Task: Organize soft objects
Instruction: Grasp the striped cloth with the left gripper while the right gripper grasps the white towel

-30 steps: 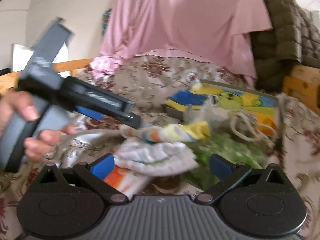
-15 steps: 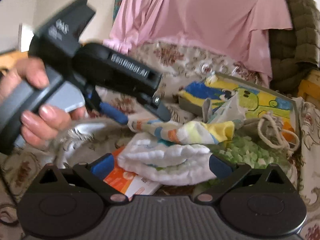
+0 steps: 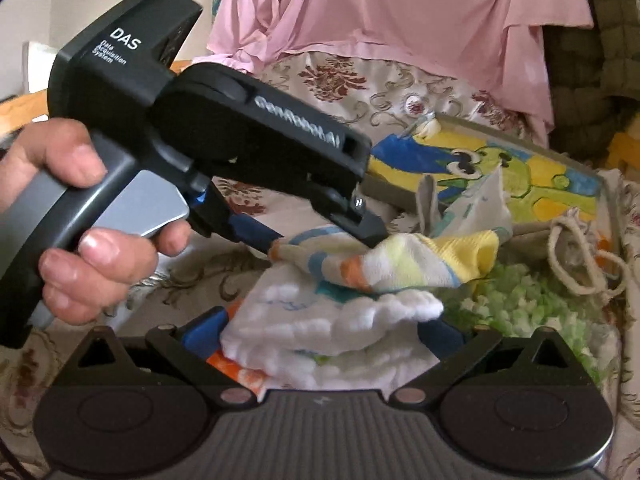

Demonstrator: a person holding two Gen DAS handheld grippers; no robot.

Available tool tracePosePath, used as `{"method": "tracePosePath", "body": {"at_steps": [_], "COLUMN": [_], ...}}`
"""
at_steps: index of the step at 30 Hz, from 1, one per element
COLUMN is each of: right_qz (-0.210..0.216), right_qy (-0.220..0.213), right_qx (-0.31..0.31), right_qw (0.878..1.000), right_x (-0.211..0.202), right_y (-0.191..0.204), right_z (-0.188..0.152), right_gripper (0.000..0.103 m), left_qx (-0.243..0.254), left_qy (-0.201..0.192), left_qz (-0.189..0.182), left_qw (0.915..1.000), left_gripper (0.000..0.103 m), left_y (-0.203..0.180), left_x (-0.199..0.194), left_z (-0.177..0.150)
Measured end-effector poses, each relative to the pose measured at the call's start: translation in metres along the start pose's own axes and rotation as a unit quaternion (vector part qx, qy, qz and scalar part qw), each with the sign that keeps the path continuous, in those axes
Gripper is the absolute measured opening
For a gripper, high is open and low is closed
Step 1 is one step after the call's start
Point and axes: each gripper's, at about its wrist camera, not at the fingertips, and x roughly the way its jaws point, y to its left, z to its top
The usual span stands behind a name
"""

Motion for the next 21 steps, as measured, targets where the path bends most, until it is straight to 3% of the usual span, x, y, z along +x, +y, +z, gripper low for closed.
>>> {"method": "tracePosePath", "body": {"at_steps": [4,6,9,11,14,17,21], "right_qz": [0.004,0.008,0.008,0.017,0.011,0.002,0.004], "right_qy": [0.000,-0.003,-0.011,-0.015,-0.018,-0.022,-0.027], "right_qx": [0.007,0.009,0.002,-0.002,-0.018,-0.031,-0.047], "right_qw": [1.000,1.000,1.000,1.000,1.000,0.999,0.999], "right_x": [0.004,0.005,0.003,0.001,-0.002,-0.007,-0.027], "right_y": [-0.002,-0.003,-0.002,0.000,0.005,0.011,0.017], "right_z": [-0.001,-0.001,0.000,0.000,-0.002,-0.005,-0.007], "right_gripper": [0.100,0.095,0.078,0.055,0.034,0.024,0.019], "left_qx": [0.047,0.042,0.026,0.024,0.025,0.039,0.053], "left_qy": [-0.022,-0.025,-0.024,-0.027,-0.030,-0.039,-0.048], "left_qz": [0.035,0.031,0.025,0.027,0.034,0.053,0.063], "left_qw": [0.9980,0.9983,0.9991,0.9990,0.9987,0.9971,0.9954], "left_gripper": [0.046,0.036,0.031,0.029,0.027,0.026,0.025], "left_y": [-0.010,-0.009,-0.005,-0.005,-0.007,-0.016,-0.030], "left_x": [0.001,-0.001,-0.002,-0.004,-0.009,-0.020,-0.042], "left_z": [-0.006,-0.005,-0.004,-0.004,-0.004,-0.006,-0.016]}}
